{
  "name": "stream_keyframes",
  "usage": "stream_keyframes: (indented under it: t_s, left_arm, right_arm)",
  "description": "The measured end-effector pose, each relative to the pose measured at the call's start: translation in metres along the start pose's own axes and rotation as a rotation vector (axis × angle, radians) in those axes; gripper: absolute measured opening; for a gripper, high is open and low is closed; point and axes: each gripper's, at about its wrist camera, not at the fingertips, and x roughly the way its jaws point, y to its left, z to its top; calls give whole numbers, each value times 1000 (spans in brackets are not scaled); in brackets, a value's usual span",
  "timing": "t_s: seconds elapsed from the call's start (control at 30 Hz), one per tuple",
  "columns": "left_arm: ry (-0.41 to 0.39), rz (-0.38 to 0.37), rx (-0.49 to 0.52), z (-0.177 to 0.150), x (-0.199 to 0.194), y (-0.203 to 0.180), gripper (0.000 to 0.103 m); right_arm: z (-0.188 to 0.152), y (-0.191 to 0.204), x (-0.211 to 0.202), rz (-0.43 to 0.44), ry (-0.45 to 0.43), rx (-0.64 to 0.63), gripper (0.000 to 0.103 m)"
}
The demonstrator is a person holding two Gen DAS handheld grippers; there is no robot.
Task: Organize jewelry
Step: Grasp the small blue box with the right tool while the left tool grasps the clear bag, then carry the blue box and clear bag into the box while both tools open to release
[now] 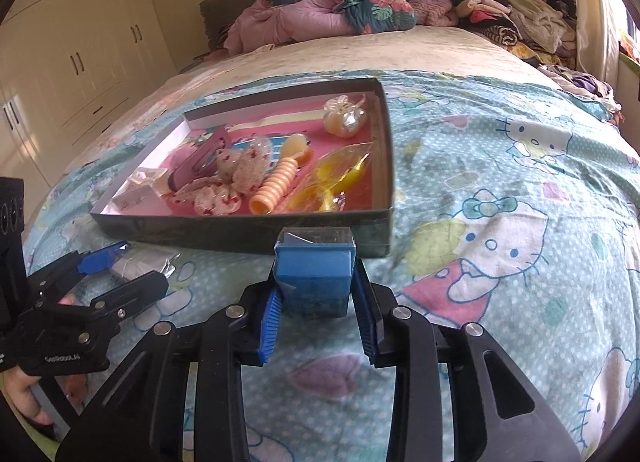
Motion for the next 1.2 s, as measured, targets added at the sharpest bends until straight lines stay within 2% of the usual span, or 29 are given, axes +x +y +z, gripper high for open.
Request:
stream_keyframes:
  t_s: [0.6,0.87,1.2]
  left_arm:
    - [-93,76,-58,-2,-54,47,82]
    - [-115,82,-94,2,-60,64,82]
    - [-135,79,-106,19,-53,72,82]
  right_arm:
    - [-1,54,-22,86,-27,-101,31]
    - [3,71,-18,96,-22,-129,31]
    - [24,76,-11,87,-42,-134,31]
